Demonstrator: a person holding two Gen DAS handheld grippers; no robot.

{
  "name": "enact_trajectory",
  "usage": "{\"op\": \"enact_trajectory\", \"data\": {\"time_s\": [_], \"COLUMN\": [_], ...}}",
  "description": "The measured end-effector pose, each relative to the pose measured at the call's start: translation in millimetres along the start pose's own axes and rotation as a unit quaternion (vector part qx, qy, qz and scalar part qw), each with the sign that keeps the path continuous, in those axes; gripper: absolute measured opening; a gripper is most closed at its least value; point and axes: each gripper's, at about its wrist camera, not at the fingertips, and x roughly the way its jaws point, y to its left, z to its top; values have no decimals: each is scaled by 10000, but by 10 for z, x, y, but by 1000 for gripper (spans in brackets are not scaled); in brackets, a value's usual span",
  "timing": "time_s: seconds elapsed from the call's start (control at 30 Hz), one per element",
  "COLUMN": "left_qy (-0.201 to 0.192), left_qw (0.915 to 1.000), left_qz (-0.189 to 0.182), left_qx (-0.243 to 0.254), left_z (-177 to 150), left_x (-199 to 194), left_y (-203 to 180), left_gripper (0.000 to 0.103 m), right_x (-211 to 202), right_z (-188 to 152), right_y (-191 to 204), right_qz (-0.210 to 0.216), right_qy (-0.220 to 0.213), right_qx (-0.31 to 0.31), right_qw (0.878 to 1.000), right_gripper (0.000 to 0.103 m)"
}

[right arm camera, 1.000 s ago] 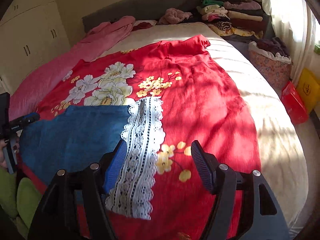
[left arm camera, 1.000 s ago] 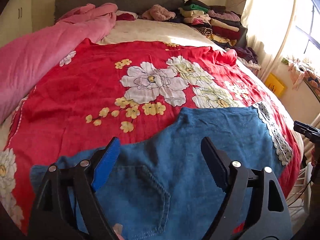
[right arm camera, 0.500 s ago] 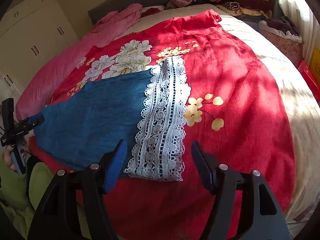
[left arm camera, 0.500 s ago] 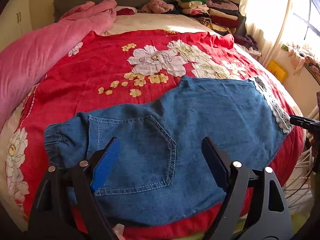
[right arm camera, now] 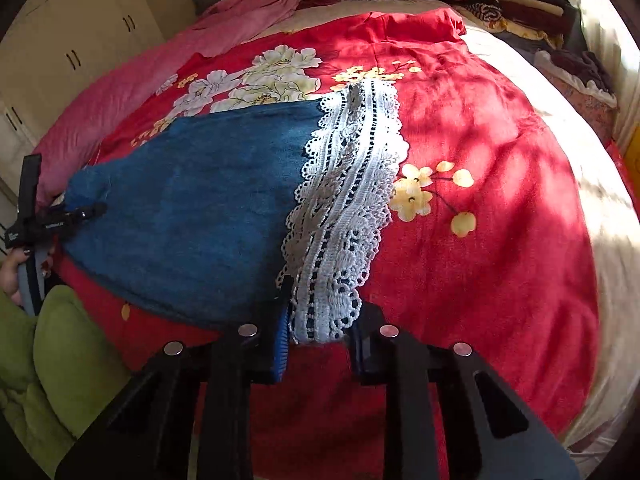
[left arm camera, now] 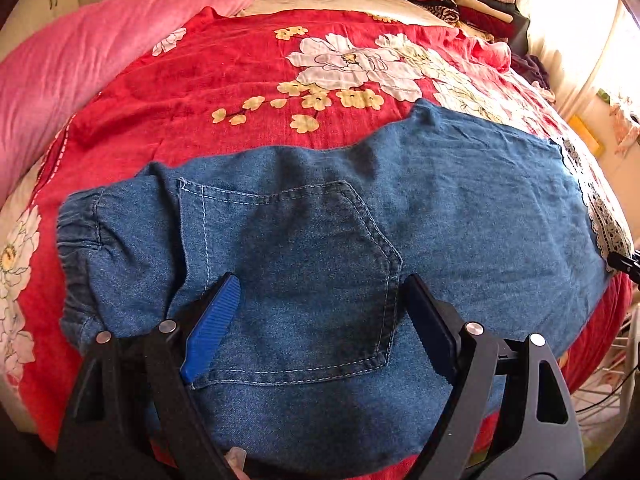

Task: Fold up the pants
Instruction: 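Press and smooth the denim pants flat with both tools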

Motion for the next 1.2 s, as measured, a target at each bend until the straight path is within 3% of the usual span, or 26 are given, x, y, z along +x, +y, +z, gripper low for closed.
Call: {"op": "enact_trajectory", "data": {"time_s": [0.2,0.3,0.37,0.57,0.87,1.07,1.2], "left_qy": [12,7,5,-11,-489,-511,-378], "left_qw": [10000,10000,10000,9999,9987,9973,9954], "left_qz": [-25,-41,-46,-24,-36,-101,-223], "left_qx": [-28,-42,-48,-101,119,524,847], "left_z": [1,-2,1,9,59,177,251], "left_x": [7,0,-4,-73,-426,-387,-205], "left_y": [8,16,18,36,-148,-522,-772], "left_gripper": [76,76,76,76,83,89,90], "right_x": [69,60,-19,-326,-325,-73,113], "right_z": [-105,-92,-66,21,197,316,315], "right_y": [-21,-44,-71,-156,417,767,918], "right_qz": [-207,-161,-223,-398,68,390,372], "right_qy": [139,176,142,-334,-880,-772,-608], "right_qx": [-49,63,118,270,-225,-569,-780], "right_qw": [9997,9997,9996,9983,9958,9946,9944], "right_gripper": [23,30,51,60,60,60,60]}}
